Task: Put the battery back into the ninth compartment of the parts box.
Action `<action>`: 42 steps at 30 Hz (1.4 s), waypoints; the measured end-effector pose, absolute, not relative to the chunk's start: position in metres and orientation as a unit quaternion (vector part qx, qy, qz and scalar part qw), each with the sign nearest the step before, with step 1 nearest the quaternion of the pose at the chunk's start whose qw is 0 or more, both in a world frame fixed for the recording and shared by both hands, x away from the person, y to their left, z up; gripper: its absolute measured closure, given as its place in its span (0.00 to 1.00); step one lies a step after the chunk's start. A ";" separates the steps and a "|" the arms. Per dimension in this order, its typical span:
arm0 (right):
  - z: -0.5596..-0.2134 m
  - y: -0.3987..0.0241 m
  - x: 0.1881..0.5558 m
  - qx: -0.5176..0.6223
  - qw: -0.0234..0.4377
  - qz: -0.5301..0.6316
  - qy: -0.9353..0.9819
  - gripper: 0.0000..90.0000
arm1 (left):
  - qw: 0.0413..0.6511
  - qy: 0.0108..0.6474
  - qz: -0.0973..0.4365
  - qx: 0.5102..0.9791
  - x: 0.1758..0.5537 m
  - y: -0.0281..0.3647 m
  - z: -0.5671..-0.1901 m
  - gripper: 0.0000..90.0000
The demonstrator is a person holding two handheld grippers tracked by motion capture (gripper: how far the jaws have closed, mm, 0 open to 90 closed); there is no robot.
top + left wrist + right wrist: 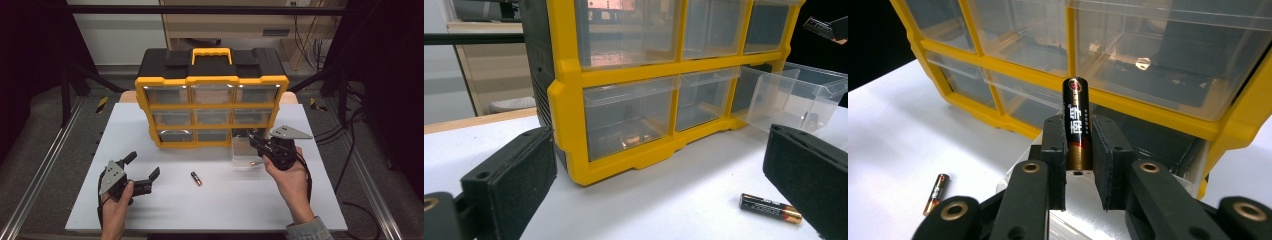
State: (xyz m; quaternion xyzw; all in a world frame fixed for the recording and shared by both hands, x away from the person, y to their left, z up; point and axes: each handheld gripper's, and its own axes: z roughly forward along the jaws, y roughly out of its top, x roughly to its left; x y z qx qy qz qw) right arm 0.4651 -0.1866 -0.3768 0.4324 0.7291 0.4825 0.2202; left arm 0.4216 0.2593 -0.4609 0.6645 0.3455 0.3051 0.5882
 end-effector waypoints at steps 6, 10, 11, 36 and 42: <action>-0.379 -0.186 0.467 0.432 0.214 0.477 0.734 0.85 | 0.588 0.346 0.305 0.664 0.422 0.259 -0.461 0.01; -0.382 -0.186 0.468 0.434 0.211 0.471 0.738 0.85 | 0.588 0.345 0.305 0.665 0.422 0.259 -0.461 0.01; -0.383 -0.186 0.469 0.435 0.210 0.471 0.738 0.85 | 0.588 0.345 0.305 0.665 0.422 0.259 -0.461 0.01; -0.391 -0.181 0.477 0.442 0.231 0.487 0.717 0.26 | 0.588 0.345 0.305 0.665 0.422 0.259 -0.461 0.01; -0.384 -0.164 0.469 0.421 0.232 0.501 0.720 0.14 | 0.588 0.344 0.306 0.665 0.422 0.259 -0.461 0.01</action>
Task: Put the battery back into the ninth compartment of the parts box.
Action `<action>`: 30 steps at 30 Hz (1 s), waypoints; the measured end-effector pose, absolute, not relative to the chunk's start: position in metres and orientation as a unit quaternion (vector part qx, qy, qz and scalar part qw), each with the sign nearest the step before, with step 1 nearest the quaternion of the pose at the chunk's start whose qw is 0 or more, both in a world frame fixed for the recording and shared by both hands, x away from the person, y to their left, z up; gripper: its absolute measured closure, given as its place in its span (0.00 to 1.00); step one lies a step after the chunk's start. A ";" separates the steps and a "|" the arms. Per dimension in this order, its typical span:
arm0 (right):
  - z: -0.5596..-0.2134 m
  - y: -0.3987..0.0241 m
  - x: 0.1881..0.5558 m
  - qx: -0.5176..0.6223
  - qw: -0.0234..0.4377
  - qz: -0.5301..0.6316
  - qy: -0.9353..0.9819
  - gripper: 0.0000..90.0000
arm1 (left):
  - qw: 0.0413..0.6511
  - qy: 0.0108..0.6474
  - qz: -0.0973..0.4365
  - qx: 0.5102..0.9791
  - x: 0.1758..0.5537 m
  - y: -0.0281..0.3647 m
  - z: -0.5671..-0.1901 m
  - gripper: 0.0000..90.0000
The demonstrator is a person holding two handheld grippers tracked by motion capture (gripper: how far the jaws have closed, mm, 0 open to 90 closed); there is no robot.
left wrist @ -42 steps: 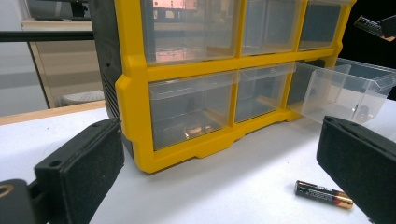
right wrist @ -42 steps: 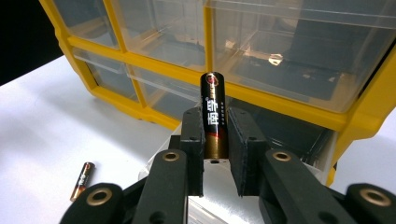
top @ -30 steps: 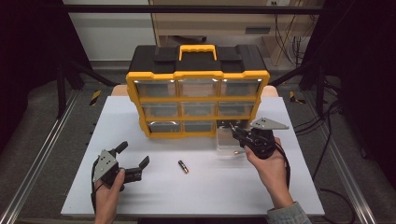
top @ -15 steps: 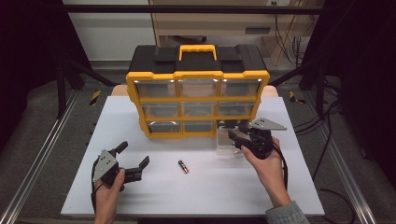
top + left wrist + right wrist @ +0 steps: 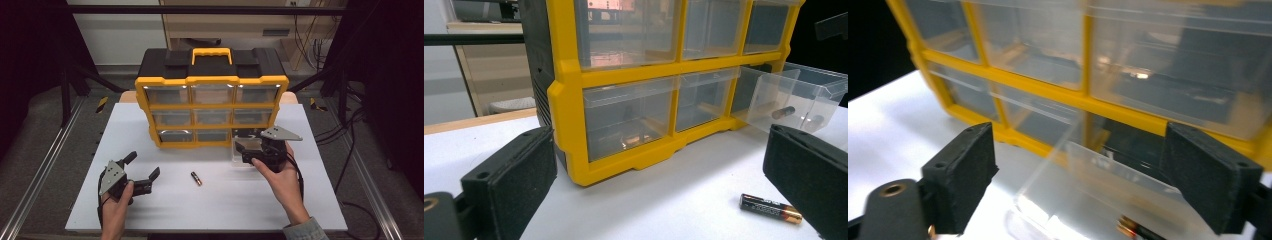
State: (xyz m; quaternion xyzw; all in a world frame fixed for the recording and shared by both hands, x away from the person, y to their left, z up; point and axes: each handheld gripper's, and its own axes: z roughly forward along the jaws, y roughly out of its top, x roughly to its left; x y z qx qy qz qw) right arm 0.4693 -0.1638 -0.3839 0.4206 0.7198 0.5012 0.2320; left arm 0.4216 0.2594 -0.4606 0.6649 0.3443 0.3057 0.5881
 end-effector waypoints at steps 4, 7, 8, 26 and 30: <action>-0.383 -0.155 0.466 0.409 0.229 0.499 0.729 0.11 | 0.588 0.344 0.306 0.665 0.421 0.259 -0.461 0.01; -0.385 -0.143 0.463 0.399 0.223 0.496 0.739 0.09 | 0.588 0.344 0.306 0.665 0.422 0.259 -0.461 0.01; -0.385 -0.140 0.462 0.397 0.220 0.494 0.742 0.09 | 0.588 0.344 0.306 0.665 0.422 0.259 -0.461 0.01; -0.415 -0.081 0.446 0.346 0.167 0.442 0.811 0.10 | 0.587 0.342 0.308 0.666 0.421 0.259 -0.460 0.01; -0.423 -0.072 0.445 0.342 0.154 0.430 0.822 0.11 | 0.586 0.341 0.309 0.667 0.421 0.259 -0.460 0.01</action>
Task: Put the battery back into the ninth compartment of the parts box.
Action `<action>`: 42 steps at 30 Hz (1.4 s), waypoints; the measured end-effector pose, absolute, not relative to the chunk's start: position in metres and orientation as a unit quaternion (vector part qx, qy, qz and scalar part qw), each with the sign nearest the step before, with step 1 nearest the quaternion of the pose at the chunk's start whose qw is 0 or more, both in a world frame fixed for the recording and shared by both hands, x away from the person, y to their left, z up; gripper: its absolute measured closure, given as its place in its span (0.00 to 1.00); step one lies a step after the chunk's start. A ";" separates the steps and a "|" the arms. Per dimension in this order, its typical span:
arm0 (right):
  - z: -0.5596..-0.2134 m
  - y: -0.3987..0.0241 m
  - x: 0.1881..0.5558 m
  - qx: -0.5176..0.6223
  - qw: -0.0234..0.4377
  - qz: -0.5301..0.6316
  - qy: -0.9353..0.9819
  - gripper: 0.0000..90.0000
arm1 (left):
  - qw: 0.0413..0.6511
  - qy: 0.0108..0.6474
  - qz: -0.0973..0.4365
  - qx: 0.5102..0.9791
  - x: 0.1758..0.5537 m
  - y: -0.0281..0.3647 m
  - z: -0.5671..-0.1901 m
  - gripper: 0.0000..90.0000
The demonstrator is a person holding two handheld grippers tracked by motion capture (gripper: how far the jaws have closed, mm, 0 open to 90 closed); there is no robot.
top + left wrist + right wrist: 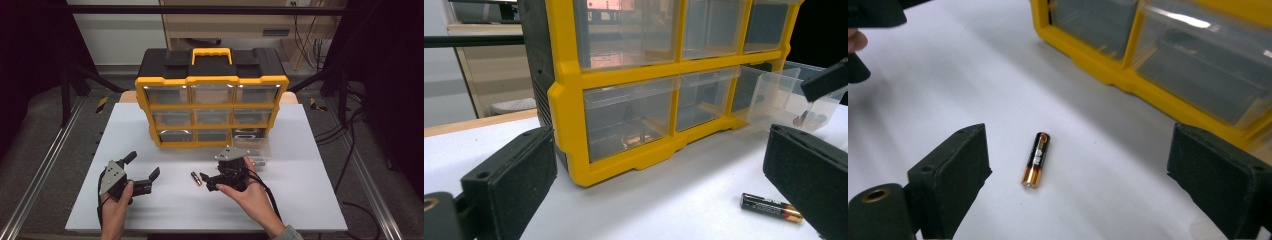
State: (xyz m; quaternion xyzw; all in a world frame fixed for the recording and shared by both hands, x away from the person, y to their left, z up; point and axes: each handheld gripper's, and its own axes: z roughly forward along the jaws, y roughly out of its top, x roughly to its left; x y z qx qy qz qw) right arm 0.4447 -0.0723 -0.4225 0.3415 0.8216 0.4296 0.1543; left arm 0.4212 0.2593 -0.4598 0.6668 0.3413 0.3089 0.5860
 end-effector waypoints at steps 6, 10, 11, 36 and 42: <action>-0.433 -0.061 0.445 0.342 0.132 0.410 0.835 0.13 | 0.582 0.336 0.313 0.671 0.421 0.258 -0.459 0.01; -0.440 -0.050 0.446 0.339 0.118 0.400 0.844 0.16 | 0.581 0.337 0.310 0.673 0.421 0.258 -0.460 0.01; -0.441 -0.047 0.446 0.340 0.117 0.398 0.844 0.17 | 0.582 0.336 0.310 0.672 0.420 0.258 -0.460 0.01; -0.462 -0.029 0.448 0.329 0.091 0.367 0.865 0.53 | 0.579 0.336 0.310 0.675 0.421 0.257 -0.460 0.01; -0.466 -0.028 0.449 0.332 0.099 0.355 0.868 0.59 | 0.579 0.336 0.310 0.675 0.421 0.257 -0.460 0.01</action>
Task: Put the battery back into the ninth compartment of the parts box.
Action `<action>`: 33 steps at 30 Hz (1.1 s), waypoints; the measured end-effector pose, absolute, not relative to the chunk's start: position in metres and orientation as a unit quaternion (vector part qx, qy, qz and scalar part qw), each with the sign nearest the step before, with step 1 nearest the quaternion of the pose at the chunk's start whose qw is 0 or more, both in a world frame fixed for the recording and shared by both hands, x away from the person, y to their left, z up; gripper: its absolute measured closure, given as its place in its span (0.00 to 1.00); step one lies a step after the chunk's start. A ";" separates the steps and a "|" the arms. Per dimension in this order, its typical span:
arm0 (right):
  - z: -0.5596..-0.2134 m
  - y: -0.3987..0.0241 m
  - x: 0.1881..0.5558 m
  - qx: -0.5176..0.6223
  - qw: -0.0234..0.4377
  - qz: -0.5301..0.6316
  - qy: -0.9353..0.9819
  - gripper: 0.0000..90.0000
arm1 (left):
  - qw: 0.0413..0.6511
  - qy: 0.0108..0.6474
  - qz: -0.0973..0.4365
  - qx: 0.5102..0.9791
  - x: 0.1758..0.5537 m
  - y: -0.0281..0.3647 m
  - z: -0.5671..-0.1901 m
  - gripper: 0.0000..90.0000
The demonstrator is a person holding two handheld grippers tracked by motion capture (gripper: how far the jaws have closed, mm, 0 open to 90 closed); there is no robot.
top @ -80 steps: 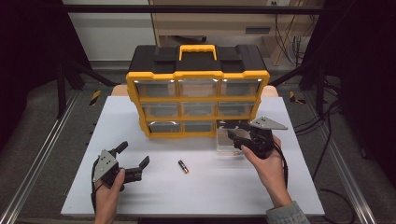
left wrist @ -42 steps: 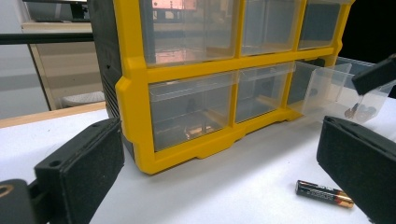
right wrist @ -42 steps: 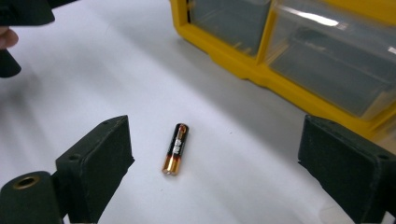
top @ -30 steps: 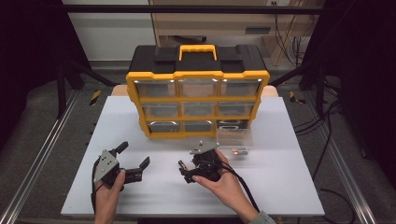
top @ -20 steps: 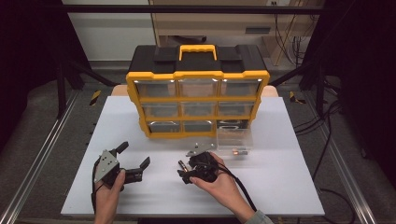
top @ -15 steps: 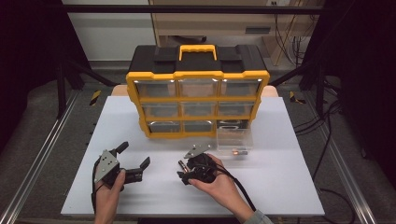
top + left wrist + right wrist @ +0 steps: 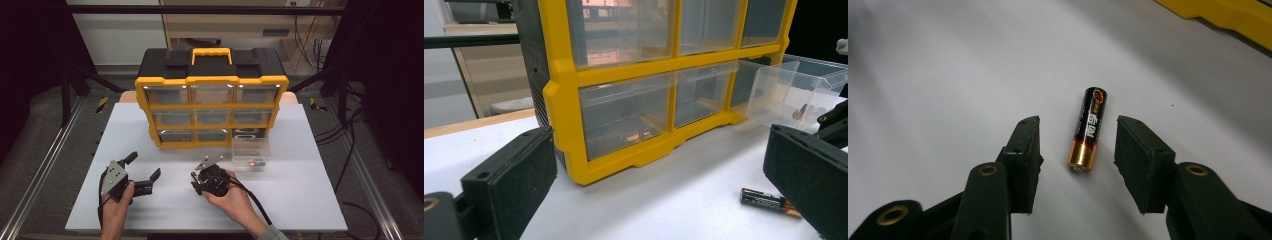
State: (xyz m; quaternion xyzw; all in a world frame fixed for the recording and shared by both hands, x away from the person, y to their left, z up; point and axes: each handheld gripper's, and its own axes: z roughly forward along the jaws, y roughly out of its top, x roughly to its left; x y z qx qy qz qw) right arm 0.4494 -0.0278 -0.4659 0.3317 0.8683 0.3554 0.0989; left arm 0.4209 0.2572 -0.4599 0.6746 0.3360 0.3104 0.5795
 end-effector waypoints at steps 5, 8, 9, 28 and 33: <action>-0.469 -0.026 0.449 0.331 0.093 0.358 0.868 0.60 | 0.579 0.335 0.310 0.675 0.421 0.257 -0.460 0.01; -0.471 -0.025 0.450 0.334 0.088 0.353 0.870 0.61 | 0.579 0.335 0.310 0.676 0.421 0.257 -0.460 0.01; -0.472 -0.025 0.451 0.333 0.088 0.353 0.870 0.62 | 0.579 0.335 0.310 0.676 0.421 0.257 -0.460 0.01; -0.480 -0.024 0.460 0.336 0.093 0.342 0.873 0.85 | 0.578 0.333 0.307 0.678 0.421 0.255 -0.461 0.01; -0.480 -0.025 0.459 0.320 0.103 0.339 0.879 0.85 | 0.579 0.334 0.308 0.678 0.421 0.255 -0.461 0.01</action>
